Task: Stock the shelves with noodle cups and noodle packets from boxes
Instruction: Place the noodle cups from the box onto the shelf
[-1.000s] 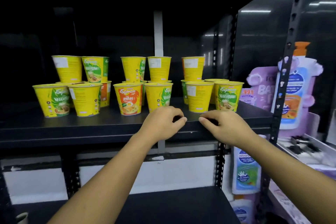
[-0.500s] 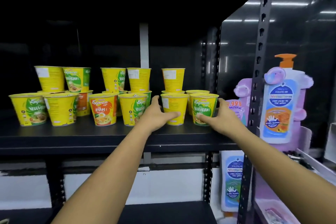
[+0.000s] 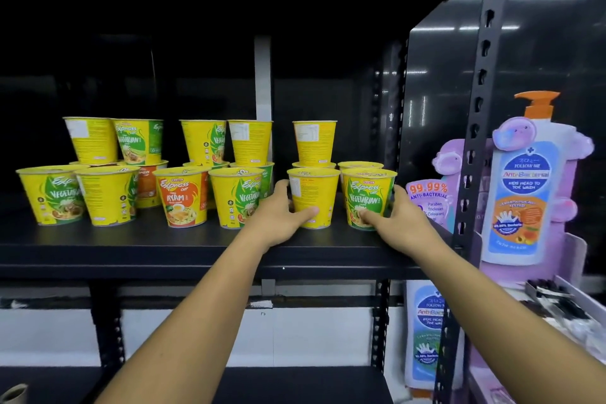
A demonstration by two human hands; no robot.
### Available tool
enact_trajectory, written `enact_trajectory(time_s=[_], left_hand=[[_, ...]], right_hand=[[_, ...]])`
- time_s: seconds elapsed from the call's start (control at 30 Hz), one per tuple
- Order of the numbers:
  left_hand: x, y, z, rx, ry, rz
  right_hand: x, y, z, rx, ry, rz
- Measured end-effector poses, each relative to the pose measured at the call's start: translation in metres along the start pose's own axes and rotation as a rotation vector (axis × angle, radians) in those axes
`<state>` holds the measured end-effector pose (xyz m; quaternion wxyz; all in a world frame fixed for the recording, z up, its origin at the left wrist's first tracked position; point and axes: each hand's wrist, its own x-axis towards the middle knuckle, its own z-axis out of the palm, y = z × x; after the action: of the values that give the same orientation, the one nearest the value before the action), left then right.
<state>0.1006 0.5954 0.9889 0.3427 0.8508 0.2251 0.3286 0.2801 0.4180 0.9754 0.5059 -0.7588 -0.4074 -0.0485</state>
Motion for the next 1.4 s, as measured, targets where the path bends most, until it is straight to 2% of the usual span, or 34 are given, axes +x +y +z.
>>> enact_trajectory(time_s=[0.17, 0.27, 0.37, 0.47, 0.63, 0.77, 0.9, 1.03, 1.23, 1.4], left_hand=[[-0.001, -0.002, 0.001, 0.079, 0.019, 0.015], [-0.010, 0.002, 0.003, 0.182, 0.159, 0.057], [-0.026, 0.005, 0.008, 0.237, 0.350, 0.146], [-0.038, 0.002, 0.011, 0.297, 0.428, 0.277], [-0.053, -0.008, 0.015, 0.590, 0.356, 0.374], [-0.064, -0.019, 0.016, 0.712, 0.327, 0.376], [-0.072, -0.023, 0.013, 0.688, 0.286, 0.471], [-0.089, -0.028, 0.009, 0.621, 0.215, 0.535], [-0.147, -0.046, 0.006, 0.411, 0.197, 0.524], [-0.216, -0.087, 0.018, 0.407, 0.096, 0.407]], right_hand=[[-0.004, 0.005, 0.003, -0.172, 0.044, -0.007], [-0.013, 0.004, 0.004, -0.324, 0.143, -0.045], [-0.023, -0.001, 0.005, -0.357, 0.231, -0.051], [-0.028, 0.000, 0.006, -0.392, 0.259, -0.111], [-0.045, 0.005, 0.013, -0.580, 0.230, -0.236], [-0.056, 0.010, 0.020, -0.623, 0.241, -0.340], [-0.080, 0.013, 0.031, -0.571, 0.211, -0.467], [-0.104, 0.005, 0.032, -0.532, 0.037, -0.542], [-0.150, -0.007, 0.034, -0.328, -0.097, -0.584], [-0.212, 0.018, 0.059, -0.245, -0.238, -0.547]])
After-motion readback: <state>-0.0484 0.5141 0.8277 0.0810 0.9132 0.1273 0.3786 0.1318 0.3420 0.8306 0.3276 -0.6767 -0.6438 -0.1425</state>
